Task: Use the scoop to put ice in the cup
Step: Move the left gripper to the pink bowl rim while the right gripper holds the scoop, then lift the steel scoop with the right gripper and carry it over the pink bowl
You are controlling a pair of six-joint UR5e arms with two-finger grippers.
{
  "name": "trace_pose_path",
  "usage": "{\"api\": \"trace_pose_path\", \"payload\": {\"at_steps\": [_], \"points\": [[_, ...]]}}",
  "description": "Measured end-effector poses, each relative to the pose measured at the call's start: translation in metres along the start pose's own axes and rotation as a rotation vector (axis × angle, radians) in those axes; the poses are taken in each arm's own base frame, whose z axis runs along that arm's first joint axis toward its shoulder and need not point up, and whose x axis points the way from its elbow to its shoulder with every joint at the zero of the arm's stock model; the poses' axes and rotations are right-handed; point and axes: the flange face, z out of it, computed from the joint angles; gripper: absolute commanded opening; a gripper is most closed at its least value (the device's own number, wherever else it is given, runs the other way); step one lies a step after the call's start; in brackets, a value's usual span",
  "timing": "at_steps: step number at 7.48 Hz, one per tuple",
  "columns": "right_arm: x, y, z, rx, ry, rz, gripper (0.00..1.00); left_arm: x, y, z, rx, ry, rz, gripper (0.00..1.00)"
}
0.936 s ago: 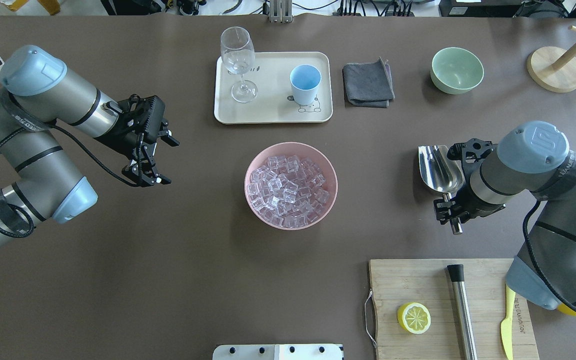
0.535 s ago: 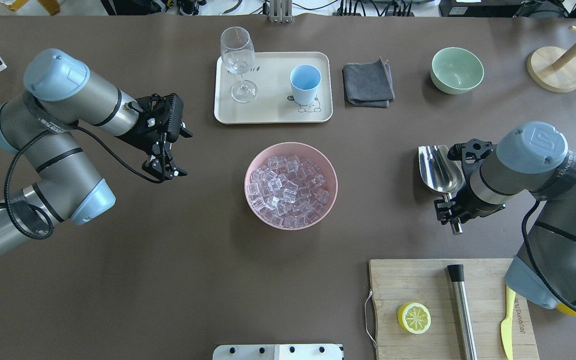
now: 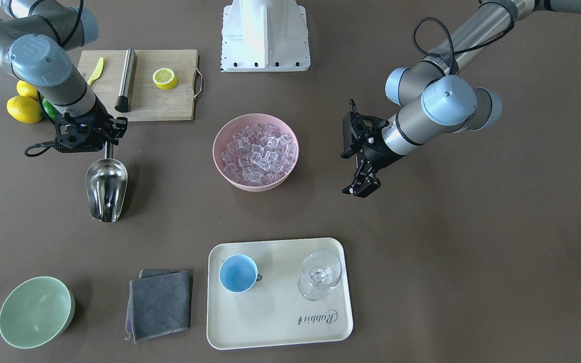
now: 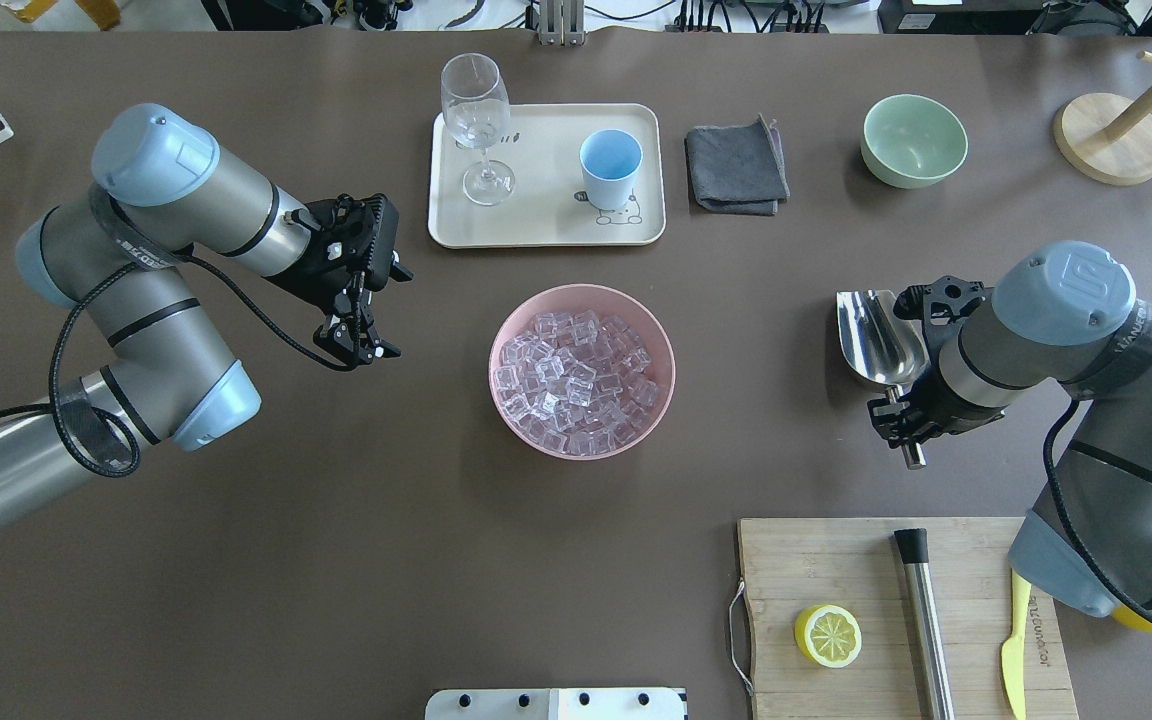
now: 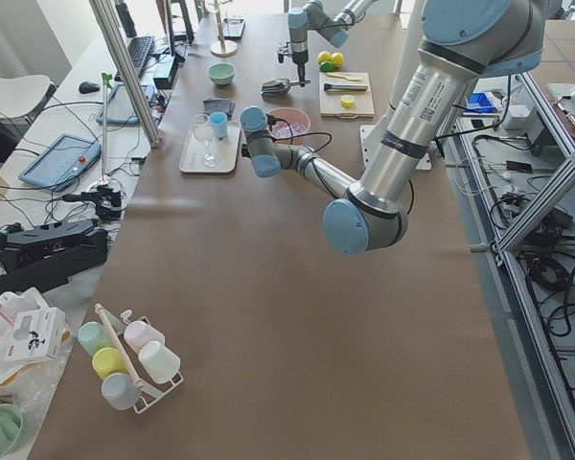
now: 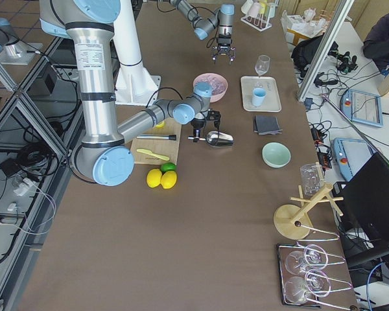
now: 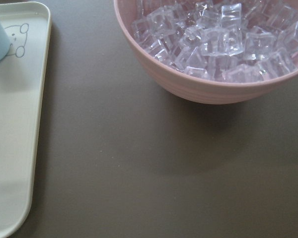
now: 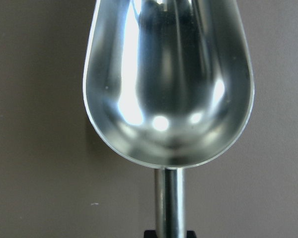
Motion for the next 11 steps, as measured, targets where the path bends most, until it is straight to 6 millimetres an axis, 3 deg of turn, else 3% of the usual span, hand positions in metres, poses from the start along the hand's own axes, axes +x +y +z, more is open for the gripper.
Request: {"api": "trace_pose_path", "payload": {"at_steps": [2,4,7,9,11], "points": [[-0.005,0.005,-0.014,0.002,0.000,0.010,0.00,0.005,-0.008,0.007,0.009,0.014,0.010,0.98],[-0.001,0.006,-0.052,0.042,0.011,-0.057,0.00,0.017,-0.019,0.021,0.012,0.041,0.021,0.98],[0.044,-0.025,-0.110,0.153,0.083,-0.374,0.00,0.036,-0.045,0.045,0.023,0.078,0.049,0.98],[0.068,-0.040,-0.127,0.176,0.122,-0.512,0.00,0.039,-0.045,0.051,0.023,0.086,0.050,0.98],[0.077,-0.046,-0.127,0.168,0.142,-0.577,0.00,0.040,-0.042,0.053,0.021,0.088,0.048,0.98]]}}
